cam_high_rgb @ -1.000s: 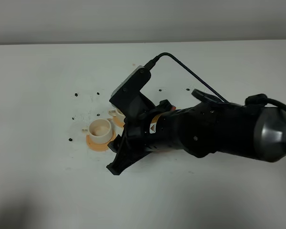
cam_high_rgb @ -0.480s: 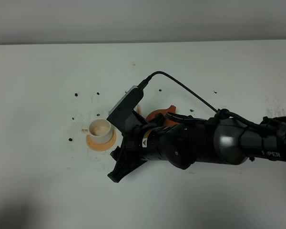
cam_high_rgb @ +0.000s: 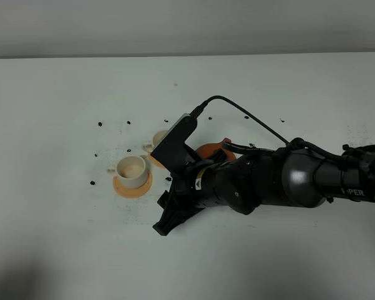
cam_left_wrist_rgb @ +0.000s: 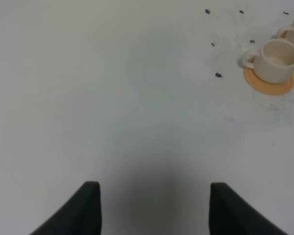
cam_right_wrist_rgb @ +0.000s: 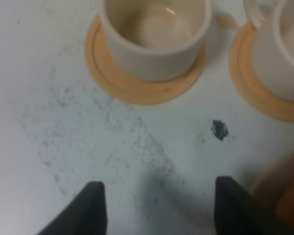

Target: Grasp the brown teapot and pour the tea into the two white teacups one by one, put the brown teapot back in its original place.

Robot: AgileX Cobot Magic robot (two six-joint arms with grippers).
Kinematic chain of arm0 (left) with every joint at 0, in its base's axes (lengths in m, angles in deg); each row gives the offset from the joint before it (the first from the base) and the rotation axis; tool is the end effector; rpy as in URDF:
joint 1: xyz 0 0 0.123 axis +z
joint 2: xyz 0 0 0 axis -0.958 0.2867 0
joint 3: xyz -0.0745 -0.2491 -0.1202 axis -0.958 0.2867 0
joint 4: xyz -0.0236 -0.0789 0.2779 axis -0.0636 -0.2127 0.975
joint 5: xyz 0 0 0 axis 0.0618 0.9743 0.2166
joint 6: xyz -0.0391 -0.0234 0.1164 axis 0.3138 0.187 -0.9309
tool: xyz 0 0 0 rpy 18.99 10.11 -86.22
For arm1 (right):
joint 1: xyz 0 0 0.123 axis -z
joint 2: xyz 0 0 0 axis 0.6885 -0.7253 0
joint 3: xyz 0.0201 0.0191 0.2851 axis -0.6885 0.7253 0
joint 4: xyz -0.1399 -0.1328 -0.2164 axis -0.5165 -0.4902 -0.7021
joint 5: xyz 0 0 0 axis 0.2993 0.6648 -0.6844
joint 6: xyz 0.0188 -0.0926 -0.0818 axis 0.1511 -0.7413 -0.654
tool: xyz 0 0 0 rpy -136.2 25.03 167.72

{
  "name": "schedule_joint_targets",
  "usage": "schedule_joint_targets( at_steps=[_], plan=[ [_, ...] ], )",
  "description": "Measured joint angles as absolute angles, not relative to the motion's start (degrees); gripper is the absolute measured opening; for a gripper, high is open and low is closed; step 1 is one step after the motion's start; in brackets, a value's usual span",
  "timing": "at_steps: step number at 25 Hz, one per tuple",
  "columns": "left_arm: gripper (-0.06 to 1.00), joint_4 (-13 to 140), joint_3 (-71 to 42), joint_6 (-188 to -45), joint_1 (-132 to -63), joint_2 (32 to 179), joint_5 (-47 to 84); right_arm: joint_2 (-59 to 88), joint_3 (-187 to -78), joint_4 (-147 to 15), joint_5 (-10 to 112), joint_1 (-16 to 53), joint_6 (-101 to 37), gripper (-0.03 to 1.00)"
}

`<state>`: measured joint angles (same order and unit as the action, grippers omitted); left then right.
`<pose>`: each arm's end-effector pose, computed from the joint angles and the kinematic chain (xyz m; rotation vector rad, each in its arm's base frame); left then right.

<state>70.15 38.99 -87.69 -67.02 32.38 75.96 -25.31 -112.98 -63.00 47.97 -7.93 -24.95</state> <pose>0.0621 -0.0069 0.2660 -0.0142 2.0849 -0.0266 0.2655 0.3372 0.0666 -1.2155 2.2352 0.3508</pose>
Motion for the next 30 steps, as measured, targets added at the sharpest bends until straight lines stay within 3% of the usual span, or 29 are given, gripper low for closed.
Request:
schedule_joint_targets(
  at_steps=[30],
  plan=[
    [0.51,70.1,39.0,-87.7,-67.0,32.4,76.0,-22.8,-113.0,-68.3,63.1,-7.1,-23.7,0.50]
  ],
)
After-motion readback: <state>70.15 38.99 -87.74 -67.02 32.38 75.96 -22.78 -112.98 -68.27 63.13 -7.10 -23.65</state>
